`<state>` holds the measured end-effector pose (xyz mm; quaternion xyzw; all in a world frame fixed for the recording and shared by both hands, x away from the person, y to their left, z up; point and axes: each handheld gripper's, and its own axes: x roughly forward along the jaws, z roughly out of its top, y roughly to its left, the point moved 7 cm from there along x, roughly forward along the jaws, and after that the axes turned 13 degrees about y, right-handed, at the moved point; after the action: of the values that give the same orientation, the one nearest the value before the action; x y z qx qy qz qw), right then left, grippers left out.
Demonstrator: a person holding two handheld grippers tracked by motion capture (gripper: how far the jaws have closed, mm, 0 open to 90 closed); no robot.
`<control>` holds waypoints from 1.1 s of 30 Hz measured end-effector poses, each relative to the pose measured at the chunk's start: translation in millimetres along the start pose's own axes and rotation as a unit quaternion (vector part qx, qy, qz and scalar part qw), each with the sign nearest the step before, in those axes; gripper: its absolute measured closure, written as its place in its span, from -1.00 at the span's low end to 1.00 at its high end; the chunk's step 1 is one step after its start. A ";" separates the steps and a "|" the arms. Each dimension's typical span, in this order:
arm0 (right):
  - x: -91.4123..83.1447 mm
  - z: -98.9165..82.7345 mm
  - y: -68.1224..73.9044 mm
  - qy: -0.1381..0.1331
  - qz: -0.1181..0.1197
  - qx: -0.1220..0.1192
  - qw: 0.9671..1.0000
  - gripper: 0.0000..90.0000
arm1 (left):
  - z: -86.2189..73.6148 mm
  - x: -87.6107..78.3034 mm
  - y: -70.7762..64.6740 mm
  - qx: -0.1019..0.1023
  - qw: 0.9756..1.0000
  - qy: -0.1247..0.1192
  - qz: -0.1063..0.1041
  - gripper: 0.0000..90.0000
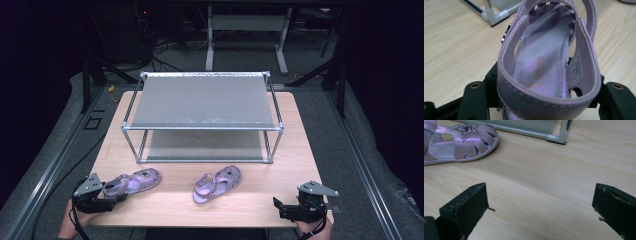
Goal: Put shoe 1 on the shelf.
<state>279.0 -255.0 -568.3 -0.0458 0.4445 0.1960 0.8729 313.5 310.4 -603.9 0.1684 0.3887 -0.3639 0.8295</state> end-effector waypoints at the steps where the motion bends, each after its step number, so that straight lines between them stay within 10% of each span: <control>1: 0.0 0.2 0.1 0.000 0.000 -0.002 1.000 -1.00 | 0.9 -0.9 -1.2 -0.001 1.000 -0.003 -0.001 -0.19; 33: -0.4 -2.5 -5.7 -0.006 -0.008 0.012 1.000 -0.99 | 46.9 4.5 -39.4 -0.012 0.999 -0.045 0.015 -0.19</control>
<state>279.1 -261.0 -569.9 -0.0379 0.4414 0.1839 0.8774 311.0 255.1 -577.2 0.1477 0.3527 -0.3536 0.8537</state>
